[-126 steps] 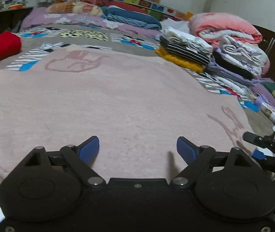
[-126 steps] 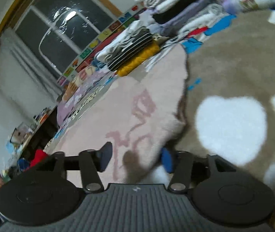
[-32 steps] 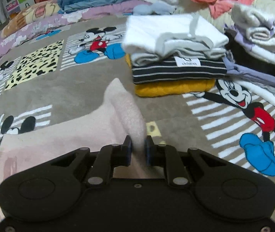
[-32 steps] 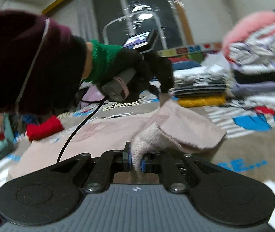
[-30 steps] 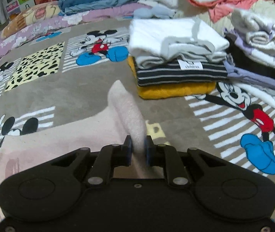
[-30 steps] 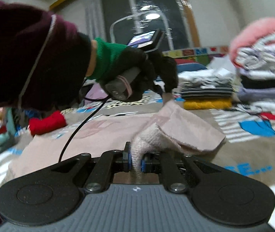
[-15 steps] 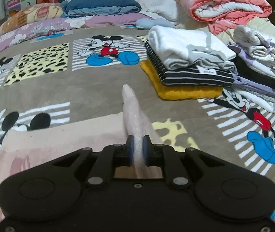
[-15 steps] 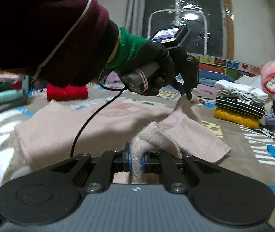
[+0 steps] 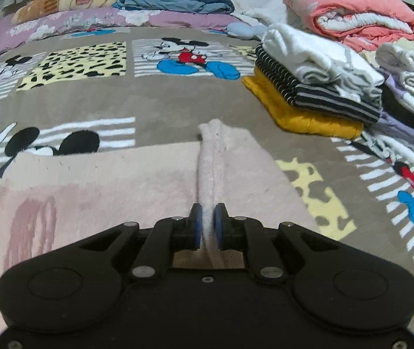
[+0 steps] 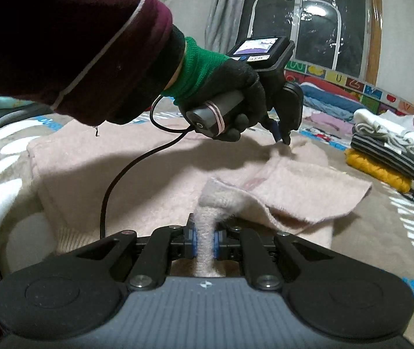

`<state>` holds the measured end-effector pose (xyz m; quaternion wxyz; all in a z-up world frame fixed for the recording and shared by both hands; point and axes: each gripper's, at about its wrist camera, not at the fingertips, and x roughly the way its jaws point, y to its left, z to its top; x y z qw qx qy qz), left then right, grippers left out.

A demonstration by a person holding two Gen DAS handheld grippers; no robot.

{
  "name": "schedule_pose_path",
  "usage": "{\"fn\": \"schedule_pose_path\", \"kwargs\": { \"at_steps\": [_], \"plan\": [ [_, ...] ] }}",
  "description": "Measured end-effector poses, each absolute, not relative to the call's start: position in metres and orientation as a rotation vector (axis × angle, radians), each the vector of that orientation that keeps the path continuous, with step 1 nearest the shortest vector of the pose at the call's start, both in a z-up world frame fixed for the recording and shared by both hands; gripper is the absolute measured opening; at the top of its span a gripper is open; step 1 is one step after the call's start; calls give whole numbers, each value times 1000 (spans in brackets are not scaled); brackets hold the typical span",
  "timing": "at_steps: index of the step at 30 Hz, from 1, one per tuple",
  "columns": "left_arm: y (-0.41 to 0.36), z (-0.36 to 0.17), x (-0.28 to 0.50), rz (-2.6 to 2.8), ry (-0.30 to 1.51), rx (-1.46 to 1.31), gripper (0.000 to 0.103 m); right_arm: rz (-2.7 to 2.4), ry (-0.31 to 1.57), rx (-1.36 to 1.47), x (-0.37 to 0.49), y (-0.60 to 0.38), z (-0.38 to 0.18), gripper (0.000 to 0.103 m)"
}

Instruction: Fold clothes

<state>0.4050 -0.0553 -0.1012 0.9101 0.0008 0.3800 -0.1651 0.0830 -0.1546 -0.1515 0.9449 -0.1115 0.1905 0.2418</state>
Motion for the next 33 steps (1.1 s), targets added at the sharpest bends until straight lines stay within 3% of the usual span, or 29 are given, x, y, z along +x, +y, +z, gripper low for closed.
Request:
{"fn": "schedule_pose_path", "kwargs": {
  "at_steps": [6, 8, 9, 17, 24, 33],
  "plan": [
    [-54, -107, 400, -320, 780, 36, 19, 498, 400, -256, 82, -147, -154, 23],
    [-52, -104, 398, -309, 777, 40, 39, 498, 390, -279, 79, -144, -154, 27],
    [-51, -99, 393, -279, 756, 64, 58, 497, 382, -292, 77, -143, -154, 30],
    [-20, -52, 315, -264, 657, 34, 59, 518, 344, -347, 55, -132, -146, 56],
    [-1, -29, 199, -311, 603, -60, 64, 545, 361, -267, 37, -161, -126, 62],
    [-20, -68, 114, -371, 680, -227, 69, 409, 408, -214, 19, -232, -123, 70]
  ]
}}
